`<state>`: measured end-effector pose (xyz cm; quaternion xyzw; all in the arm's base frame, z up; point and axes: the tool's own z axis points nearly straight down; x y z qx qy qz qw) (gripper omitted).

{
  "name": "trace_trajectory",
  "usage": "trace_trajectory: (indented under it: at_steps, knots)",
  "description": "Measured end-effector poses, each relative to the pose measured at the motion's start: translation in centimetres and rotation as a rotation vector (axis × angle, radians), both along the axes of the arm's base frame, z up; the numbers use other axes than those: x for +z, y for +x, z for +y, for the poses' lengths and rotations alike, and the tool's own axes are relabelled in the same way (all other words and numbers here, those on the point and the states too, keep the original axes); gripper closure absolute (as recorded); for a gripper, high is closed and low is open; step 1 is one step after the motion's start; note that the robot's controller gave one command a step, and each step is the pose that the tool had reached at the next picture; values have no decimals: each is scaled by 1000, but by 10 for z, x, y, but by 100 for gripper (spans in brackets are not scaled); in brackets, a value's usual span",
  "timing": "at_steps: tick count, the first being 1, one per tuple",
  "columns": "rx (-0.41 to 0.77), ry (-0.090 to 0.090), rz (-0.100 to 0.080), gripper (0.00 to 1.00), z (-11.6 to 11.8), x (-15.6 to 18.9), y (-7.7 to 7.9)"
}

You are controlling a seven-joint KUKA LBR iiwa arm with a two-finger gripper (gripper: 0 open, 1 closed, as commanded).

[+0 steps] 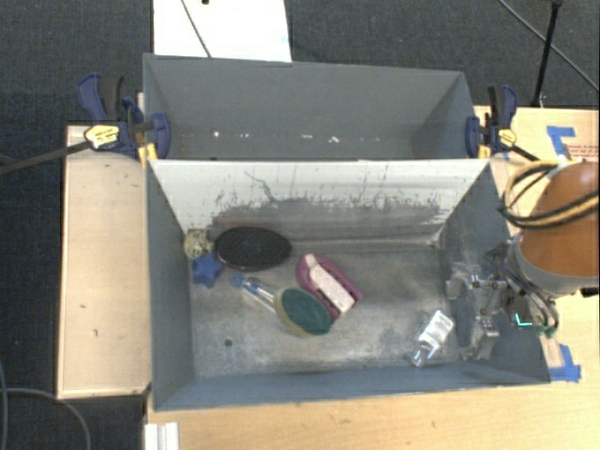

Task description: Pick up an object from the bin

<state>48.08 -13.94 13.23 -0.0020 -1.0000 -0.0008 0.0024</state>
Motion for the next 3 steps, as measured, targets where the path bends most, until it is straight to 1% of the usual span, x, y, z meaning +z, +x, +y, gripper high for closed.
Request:
trace_trajectory:
  at_steps: [1,2,3]
  knots:
    - [347,-4,-19,0,17,-58,1]
    - [352,-3,-11,100,16,-59,-2]
    - [386,-5,-17,100,24,135,31]
